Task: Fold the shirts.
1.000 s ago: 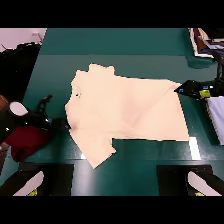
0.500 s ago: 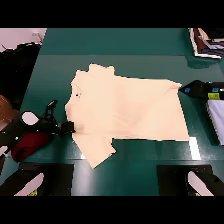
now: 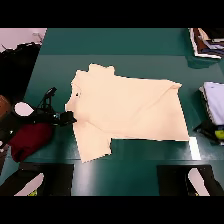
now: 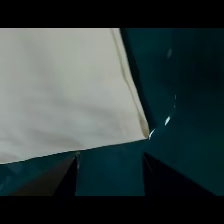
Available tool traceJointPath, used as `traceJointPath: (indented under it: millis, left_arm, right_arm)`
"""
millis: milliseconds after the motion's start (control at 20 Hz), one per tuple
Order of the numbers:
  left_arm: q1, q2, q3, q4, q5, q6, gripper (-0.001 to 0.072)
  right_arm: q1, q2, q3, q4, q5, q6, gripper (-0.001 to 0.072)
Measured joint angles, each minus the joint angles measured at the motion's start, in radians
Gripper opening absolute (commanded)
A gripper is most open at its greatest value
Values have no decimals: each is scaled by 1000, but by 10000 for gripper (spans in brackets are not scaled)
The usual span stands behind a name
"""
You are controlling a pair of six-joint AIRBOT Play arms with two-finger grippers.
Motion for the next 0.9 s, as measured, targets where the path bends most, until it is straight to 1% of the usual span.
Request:
traceJointPath:
  millis: [150,350,400,450,550,600,750,900]
  left_arm:
    - [0,0,8,-2,-3,6,26]
    - [0,0,12,-3,-4,8,25]
    - [0,0,12,-3,-4,9,26]
    - [0,0,13,-3,-4,10,26]
    - [0,0,13,-3,-4,10,25]
    - [0,0,13,-3,-3,10,25]
    - [0,24,16,-1,6,10,24]
    - [6,98,75,16,11,-3,25]
  right_arm:
    - [-103,-35,-120,42,-41,0,454]
    - [-156,-120,-193,155,-106,-1,446]
    - [-151,-138,-198,183,-121,-3,424]
    - [-137,-159,-197,202,-140,-4,330]
    - [-95,-192,-187,216,-188,-8,53]
    - [-72,-204,-177,216,-208,-9,17]
    - [6,-214,-126,213,-244,-11,16]
    - [81,-157,-24,227,-233,-10,16]
